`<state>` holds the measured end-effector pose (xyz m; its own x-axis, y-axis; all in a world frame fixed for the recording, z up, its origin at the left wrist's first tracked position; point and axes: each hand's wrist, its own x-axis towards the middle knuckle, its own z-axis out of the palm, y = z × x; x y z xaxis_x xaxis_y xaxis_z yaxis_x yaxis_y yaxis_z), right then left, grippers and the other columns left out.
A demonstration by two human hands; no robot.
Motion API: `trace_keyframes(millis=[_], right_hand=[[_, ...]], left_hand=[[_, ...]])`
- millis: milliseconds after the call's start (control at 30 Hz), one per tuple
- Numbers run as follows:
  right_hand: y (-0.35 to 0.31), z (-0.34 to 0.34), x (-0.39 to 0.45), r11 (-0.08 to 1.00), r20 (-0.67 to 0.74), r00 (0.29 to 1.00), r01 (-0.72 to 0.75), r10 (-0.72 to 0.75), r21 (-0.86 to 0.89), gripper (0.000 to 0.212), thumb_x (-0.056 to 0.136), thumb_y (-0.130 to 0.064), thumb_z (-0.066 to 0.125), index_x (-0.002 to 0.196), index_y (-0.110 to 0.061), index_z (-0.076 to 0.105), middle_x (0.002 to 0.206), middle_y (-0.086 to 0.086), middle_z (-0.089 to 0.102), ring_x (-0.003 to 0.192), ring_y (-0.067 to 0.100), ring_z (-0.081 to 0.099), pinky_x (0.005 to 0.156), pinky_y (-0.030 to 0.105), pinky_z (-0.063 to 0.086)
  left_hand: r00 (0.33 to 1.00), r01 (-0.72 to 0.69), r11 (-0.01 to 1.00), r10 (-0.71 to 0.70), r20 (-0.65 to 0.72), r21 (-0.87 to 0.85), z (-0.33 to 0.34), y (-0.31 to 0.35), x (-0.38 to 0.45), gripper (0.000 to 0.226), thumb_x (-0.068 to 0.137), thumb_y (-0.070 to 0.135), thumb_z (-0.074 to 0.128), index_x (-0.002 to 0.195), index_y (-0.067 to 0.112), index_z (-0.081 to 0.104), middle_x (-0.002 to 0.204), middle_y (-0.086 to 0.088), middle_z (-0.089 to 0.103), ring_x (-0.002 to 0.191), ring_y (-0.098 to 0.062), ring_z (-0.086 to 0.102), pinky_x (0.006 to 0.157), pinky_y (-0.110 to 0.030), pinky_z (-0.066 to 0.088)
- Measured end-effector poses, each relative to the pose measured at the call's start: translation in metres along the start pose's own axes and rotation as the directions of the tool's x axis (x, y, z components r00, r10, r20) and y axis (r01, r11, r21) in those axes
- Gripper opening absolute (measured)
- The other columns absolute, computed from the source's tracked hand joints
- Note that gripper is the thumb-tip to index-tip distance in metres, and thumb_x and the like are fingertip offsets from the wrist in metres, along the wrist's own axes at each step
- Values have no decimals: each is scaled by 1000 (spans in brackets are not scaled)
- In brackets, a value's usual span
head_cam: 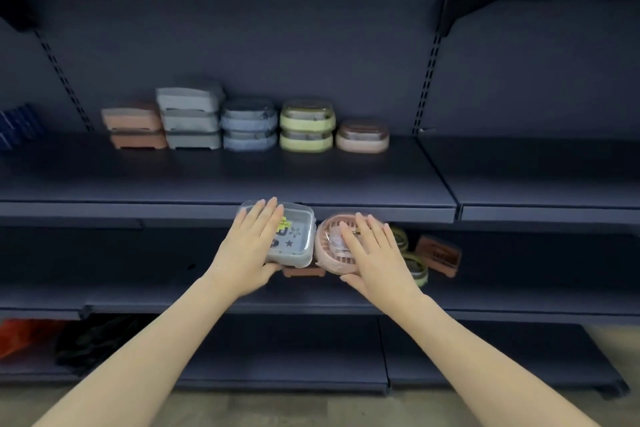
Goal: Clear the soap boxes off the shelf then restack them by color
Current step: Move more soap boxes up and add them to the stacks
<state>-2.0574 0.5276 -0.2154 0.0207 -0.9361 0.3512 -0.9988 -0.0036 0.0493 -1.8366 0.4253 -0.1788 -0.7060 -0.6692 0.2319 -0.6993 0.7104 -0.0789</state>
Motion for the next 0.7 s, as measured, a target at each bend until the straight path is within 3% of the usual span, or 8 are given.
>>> trace_keyframes(millis=[100,267,333,400,467,700], right_hand=[[-1,-11,6,999,9,1000,27,-27,-31,95,51,-49,87,130,-10,53,130,21,55,120,39,53,99,51,39],[6,-34,19,996,-55,996,68,-72,-61,94,54,-47,87,133,-11,51,133,21,53,121,39,52,101,48,35],[9,-48,29,994,-37,996,79,-82,-69,92,67,-45,80,142,-12,39,144,22,40,132,40,39,109,49,26],[14,-53,41,996,6,998,69,-68,-51,86,85,-44,63,151,-16,14,156,18,12,144,35,11,116,44,4],[15,-53,52,999,64,998,28,-26,-26,84,91,-46,53,151,-20,2,158,13,-1,145,30,-3,116,42,-4],[25,-40,80,999,160,987,-5,10,-34,87,89,-47,56,151,-20,1,158,12,-1,145,29,-2,116,41,-6]], left_hand=[[999,20,998,-22,41,51,-16,-4,11,95,87,48,57,150,12,-5,158,-4,-8,146,-21,-6,119,-37,-3],[998,48,998,-46,51,-27,-33,-12,24,99,85,49,60,150,13,-5,158,-2,-8,146,-20,-6,119,-35,-2],[998,55,997,-53,42,-54,-39,-16,32,101,83,49,63,150,13,-4,159,-3,-6,146,-20,-4,119,-35,-1],[996,78,993,-74,43,-91,-41,-20,44,103,81,49,65,150,12,-3,159,-4,-4,146,-20,-3,119,-35,0],[993,103,988,-95,72,-118,-41,-21,54,105,80,50,66,151,12,-2,159,-5,-2,146,-21,-1,119,-36,3],[979,109,991,-93,180,-82,-28,-27,81,108,77,48,70,151,13,1,159,-6,-1,146,-21,-1,119,-37,3]])
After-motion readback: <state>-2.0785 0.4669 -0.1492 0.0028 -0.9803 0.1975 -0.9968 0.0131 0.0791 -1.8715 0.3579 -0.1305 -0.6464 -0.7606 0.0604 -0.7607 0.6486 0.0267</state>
